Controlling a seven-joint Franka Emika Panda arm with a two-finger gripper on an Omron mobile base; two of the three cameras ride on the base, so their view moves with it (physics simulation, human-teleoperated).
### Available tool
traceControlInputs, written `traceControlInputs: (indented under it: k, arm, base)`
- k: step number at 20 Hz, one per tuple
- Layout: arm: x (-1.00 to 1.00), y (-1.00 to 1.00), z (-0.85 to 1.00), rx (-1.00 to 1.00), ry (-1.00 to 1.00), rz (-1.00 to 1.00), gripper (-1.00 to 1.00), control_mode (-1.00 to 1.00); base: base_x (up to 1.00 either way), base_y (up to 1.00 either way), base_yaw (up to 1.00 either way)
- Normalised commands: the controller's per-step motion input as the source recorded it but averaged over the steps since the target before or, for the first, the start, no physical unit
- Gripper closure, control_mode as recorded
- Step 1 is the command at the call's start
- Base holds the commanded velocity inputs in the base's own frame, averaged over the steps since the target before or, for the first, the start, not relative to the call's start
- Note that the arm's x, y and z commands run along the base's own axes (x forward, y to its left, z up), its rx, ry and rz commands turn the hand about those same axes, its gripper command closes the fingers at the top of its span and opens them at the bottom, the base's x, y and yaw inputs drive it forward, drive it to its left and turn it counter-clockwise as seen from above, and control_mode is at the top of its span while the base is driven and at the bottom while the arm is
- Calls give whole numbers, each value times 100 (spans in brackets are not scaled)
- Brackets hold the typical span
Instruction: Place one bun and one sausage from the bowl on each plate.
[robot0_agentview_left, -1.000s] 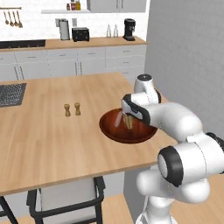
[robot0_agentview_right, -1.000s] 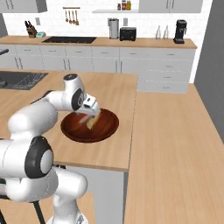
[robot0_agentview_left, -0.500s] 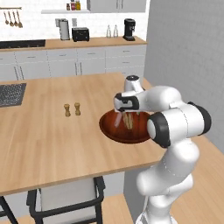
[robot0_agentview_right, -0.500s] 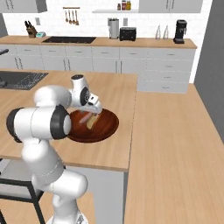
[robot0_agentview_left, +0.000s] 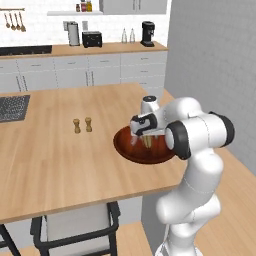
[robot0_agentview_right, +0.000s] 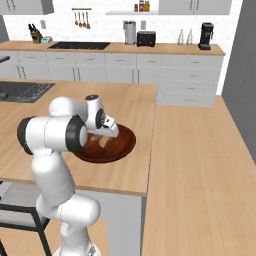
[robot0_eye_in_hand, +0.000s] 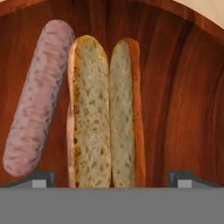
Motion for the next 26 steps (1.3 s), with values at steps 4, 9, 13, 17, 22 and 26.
traceControlInputs:
  k: [4, 9, 13, 17, 22, 26]
  arm:
    - [14, -5, -45, 0, 3, 0, -100, -100]
    - [13, -8, -45, 0, 4, 0, -100, -100]
    - [1, 0, -17, 0, 0, 0, -100, -100]
    - [3, 0, -22, 0, 0, 0, 100, -100]
    - [0, 1, -15, 0, 0, 0, 100, -100]
    - [-6, 8, 26, -2, -1, 0, 100, -100]
  base:
    - [0, 0, 0]
    - [0, 0, 0]
    - [0, 0, 0]
    - [0, 0, 0]
    - [0, 0, 0]
    - [0, 0, 0]
